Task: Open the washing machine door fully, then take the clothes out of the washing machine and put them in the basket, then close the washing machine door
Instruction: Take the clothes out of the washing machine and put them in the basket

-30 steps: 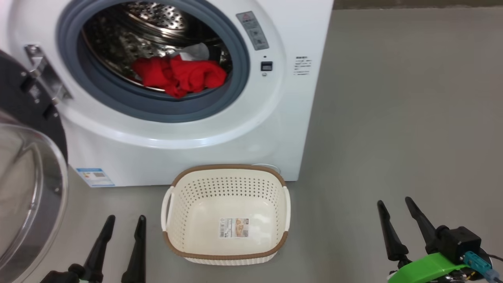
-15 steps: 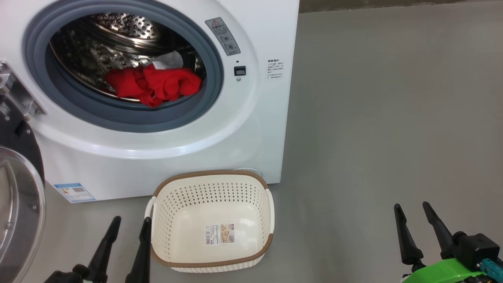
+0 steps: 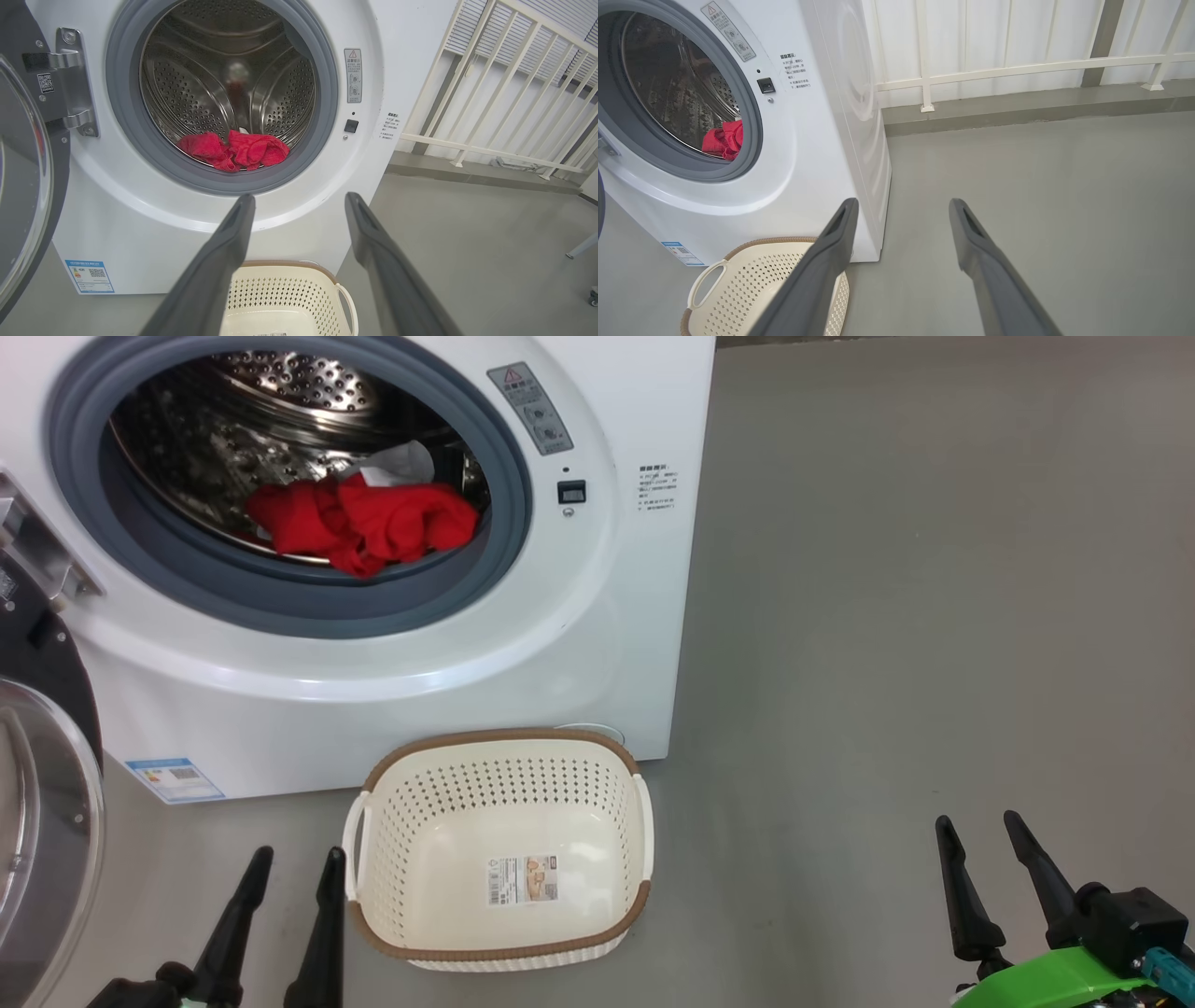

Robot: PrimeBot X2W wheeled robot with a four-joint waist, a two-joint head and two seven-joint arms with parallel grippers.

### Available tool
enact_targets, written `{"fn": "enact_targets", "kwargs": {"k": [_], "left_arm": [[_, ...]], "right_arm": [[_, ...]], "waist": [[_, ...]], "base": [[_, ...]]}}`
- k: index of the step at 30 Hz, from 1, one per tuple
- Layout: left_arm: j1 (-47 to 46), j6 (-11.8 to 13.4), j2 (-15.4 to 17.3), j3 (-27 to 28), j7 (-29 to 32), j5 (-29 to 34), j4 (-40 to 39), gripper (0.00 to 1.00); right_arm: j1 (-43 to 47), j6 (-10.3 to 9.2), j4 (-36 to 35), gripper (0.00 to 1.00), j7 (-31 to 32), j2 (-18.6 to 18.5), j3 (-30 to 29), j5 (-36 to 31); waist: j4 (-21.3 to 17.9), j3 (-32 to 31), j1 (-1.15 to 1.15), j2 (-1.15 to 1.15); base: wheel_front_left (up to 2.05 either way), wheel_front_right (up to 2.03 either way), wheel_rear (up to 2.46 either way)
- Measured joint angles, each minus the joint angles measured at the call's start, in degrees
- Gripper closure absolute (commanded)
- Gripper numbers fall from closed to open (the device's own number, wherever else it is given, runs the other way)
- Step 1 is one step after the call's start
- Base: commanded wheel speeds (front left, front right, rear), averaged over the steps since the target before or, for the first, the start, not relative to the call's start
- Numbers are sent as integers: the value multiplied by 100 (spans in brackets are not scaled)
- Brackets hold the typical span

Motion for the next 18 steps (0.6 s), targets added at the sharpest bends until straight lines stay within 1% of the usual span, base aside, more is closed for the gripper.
{"fn": "enact_targets", "kwargs": {"k": [4,8,18], "left_arm": [[-8,0,1,24,0,-33,-47,0],[-10,0,11,21,0,-151,-82,0],[-29,0,9,36,0,-149,-109,0]], "right_arm": [[-1,0,1,0,0,3,1,-1],[-3,0,3,0,0,8,12,-1],[-21,0,7,0,0,22,40,0]], "waist": [[6,18,0,0],[8,25,0,0],[28,83,0,0]], "base": [[6,-6,0],[54,-54,0],[121,-121,0]]}}
